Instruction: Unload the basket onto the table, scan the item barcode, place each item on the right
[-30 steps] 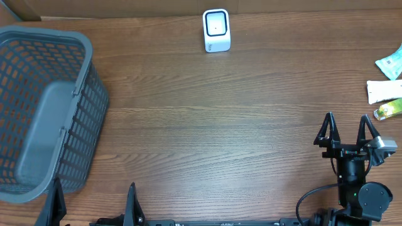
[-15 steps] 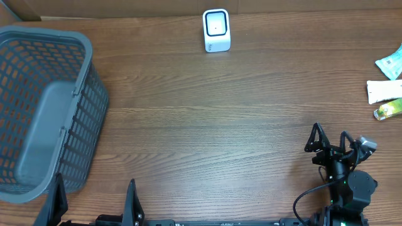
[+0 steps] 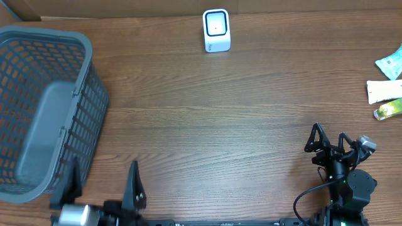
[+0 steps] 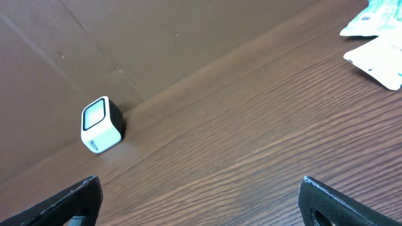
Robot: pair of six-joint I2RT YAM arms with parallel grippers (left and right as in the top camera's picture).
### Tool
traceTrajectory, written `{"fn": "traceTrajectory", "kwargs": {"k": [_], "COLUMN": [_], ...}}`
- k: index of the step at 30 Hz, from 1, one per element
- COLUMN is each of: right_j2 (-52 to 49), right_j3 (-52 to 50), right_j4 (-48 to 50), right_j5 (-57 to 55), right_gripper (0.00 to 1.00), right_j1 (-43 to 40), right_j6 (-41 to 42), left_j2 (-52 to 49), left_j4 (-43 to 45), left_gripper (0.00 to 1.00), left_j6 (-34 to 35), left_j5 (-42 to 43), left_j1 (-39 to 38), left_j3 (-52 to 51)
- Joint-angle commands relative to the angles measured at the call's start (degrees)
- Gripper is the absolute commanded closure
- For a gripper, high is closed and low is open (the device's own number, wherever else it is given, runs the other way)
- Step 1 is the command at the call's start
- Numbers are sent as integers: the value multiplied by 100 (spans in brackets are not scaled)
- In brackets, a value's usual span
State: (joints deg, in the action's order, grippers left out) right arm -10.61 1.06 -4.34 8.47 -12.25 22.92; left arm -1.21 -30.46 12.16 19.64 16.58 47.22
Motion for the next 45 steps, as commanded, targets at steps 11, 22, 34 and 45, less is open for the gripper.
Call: {"fn": "traceTrajectory", "kwargs": {"k": [11,22,34,45], "right_j2": [-9,-9,-9,-9], "right_j3": [-59,-59,-59,-59], "right_j4": [20,20,20,20], "right_j5": [-94,-96,-94,-94], "right_gripper": [0,0,0,0], "right_j1": [9,9,9,9], "right_j6": [50,48,50,50], "left_j2": [94,94,98,101], "left_j4": [428,3344,2741,2660], "left_gripper": [0,0,0,0], "left_j6": [87,466,1801,592], "left_j5": [-367,-192,-2820,-2557], "left_j1": [-11,-402,-1178,-1180], "left_j3": [-1532,-4157,-4697,-4695]}}
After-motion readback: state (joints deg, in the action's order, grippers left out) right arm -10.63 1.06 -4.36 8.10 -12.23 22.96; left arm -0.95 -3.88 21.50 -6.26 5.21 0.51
